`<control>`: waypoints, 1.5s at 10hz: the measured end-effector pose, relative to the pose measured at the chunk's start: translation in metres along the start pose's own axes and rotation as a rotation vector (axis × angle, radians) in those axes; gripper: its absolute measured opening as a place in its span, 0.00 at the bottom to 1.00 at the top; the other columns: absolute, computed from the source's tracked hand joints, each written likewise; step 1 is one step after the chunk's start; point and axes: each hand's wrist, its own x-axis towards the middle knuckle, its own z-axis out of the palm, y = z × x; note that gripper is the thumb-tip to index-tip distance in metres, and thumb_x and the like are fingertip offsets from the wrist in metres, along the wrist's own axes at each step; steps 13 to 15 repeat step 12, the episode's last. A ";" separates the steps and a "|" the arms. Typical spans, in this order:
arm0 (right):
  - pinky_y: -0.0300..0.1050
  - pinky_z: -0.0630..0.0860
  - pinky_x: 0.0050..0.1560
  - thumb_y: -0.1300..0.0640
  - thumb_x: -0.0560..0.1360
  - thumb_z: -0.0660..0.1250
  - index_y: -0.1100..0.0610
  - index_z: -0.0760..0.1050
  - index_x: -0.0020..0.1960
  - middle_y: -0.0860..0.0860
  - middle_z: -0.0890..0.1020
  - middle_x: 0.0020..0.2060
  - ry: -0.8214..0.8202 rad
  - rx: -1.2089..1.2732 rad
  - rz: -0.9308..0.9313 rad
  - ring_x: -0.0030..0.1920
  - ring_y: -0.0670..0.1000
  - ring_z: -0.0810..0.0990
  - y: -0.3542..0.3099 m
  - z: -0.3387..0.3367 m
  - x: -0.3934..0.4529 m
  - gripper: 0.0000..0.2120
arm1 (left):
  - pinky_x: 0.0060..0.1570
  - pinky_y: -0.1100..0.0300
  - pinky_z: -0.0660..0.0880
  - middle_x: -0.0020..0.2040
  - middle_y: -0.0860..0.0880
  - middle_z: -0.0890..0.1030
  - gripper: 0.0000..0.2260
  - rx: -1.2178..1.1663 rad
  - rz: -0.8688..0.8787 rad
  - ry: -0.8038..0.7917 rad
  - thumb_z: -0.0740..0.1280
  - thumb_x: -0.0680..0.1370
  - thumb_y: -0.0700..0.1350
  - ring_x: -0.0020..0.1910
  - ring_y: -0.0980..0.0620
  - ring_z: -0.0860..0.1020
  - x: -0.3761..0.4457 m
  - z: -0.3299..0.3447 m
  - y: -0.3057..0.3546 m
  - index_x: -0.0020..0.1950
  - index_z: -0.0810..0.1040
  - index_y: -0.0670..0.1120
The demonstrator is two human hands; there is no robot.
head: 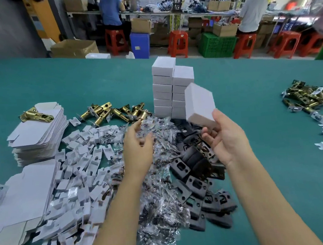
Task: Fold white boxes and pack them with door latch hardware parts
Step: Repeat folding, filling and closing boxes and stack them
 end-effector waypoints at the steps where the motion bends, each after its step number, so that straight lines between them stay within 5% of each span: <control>1: 0.39 0.79 0.28 0.57 0.83 0.65 0.59 0.76 0.52 0.52 0.82 0.31 0.038 -0.032 -0.134 0.25 0.47 0.80 -0.034 0.027 0.032 0.05 | 0.42 0.46 0.83 0.53 0.70 0.76 0.22 -0.081 -0.103 -0.009 0.66 0.82 0.42 0.45 0.46 0.82 -0.002 0.015 -0.018 0.75 0.67 0.54; 2: 0.40 0.81 0.30 0.58 0.84 0.65 0.62 0.75 0.55 0.58 0.82 0.39 0.027 -0.122 -0.165 0.26 0.48 0.82 -0.069 0.059 0.071 0.06 | 0.40 0.47 0.83 0.63 0.60 0.74 0.21 -0.112 -0.141 -0.006 0.65 0.81 0.41 0.41 0.47 0.82 0.009 0.020 -0.027 0.73 0.69 0.55; 5: 0.43 0.80 0.26 0.64 0.84 0.58 0.65 0.64 0.73 0.63 0.76 0.54 0.102 -0.529 -0.192 0.24 0.55 0.84 -0.088 0.116 0.162 0.18 | 0.42 0.43 0.83 0.64 0.59 0.75 0.21 -0.157 -0.184 -0.014 0.65 0.82 0.41 0.40 0.51 0.79 0.016 0.019 -0.032 0.73 0.70 0.55; 6: 0.46 0.80 0.24 0.60 0.86 0.56 0.65 0.60 0.76 0.64 0.78 0.53 0.104 -0.659 -0.174 0.24 0.56 0.84 -0.076 0.111 0.178 0.21 | 0.43 0.41 0.82 0.64 0.58 0.75 0.21 -0.174 -0.207 -0.013 0.65 0.81 0.40 0.40 0.51 0.79 0.018 0.019 -0.036 0.73 0.70 0.55; 7: 0.53 0.85 0.32 0.53 0.86 0.55 0.64 0.61 0.77 0.61 0.79 0.35 0.127 -0.830 -0.165 0.22 0.56 0.82 -0.071 0.106 0.186 0.23 | 0.44 0.39 0.81 0.58 0.55 0.79 0.20 -0.187 -0.227 -0.010 0.66 0.81 0.40 0.39 0.50 0.79 0.020 0.019 -0.040 0.71 0.72 0.55; 8: 0.44 0.78 0.23 0.50 0.86 0.54 0.65 0.67 0.72 0.59 0.78 0.31 0.143 -0.979 -0.209 0.24 0.56 0.80 -0.071 0.104 0.189 0.22 | 0.42 0.40 0.81 0.47 0.48 0.82 0.16 -0.166 -0.237 -0.021 0.66 0.81 0.42 0.37 0.50 0.78 0.019 0.019 -0.040 0.68 0.74 0.56; 9: 0.45 0.80 0.25 0.50 0.85 0.54 0.65 0.70 0.69 0.59 0.78 0.33 0.108 -1.033 -0.227 0.26 0.56 0.80 -0.069 0.106 0.192 0.21 | 0.39 0.53 0.80 0.49 0.45 0.82 0.14 -0.169 -0.219 -0.037 0.66 0.82 0.43 0.37 0.51 0.78 0.018 0.018 -0.040 0.65 0.76 0.58; 10: 0.53 0.84 0.37 0.49 0.86 0.53 0.65 0.70 0.69 0.59 0.78 0.33 0.093 -1.033 -0.226 0.27 0.57 0.81 -0.067 0.106 0.192 0.22 | 0.34 0.64 0.76 0.56 0.44 0.80 0.12 -0.130 -0.184 -0.052 0.66 0.82 0.44 0.37 0.53 0.78 0.017 0.017 -0.038 0.59 0.77 0.60; 12: 0.42 0.79 0.22 0.51 0.87 0.51 0.62 0.67 0.75 0.60 0.79 0.33 0.081 -0.981 -0.216 0.20 0.52 0.79 -0.071 0.103 0.191 0.22 | 0.35 0.66 0.77 0.60 0.45 0.79 0.11 -0.099 -0.146 -0.056 0.65 0.82 0.43 0.38 0.52 0.79 0.018 0.017 -0.037 0.58 0.78 0.59; 15: 0.42 0.79 0.22 0.51 0.87 0.51 0.62 0.67 0.75 0.60 0.79 0.33 0.081 -0.981 -0.216 0.20 0.52 0.79 -0.071 0.103 0.191 0.22 | 0.35 0.66 0.77 0.60 0.45 0.79 0.11 -0.099 -0.146 -0.056 0.65 0.82 0.43 0.38 0.52 0.79 0.018 0.017 -0.037 0.58 0.78 0.59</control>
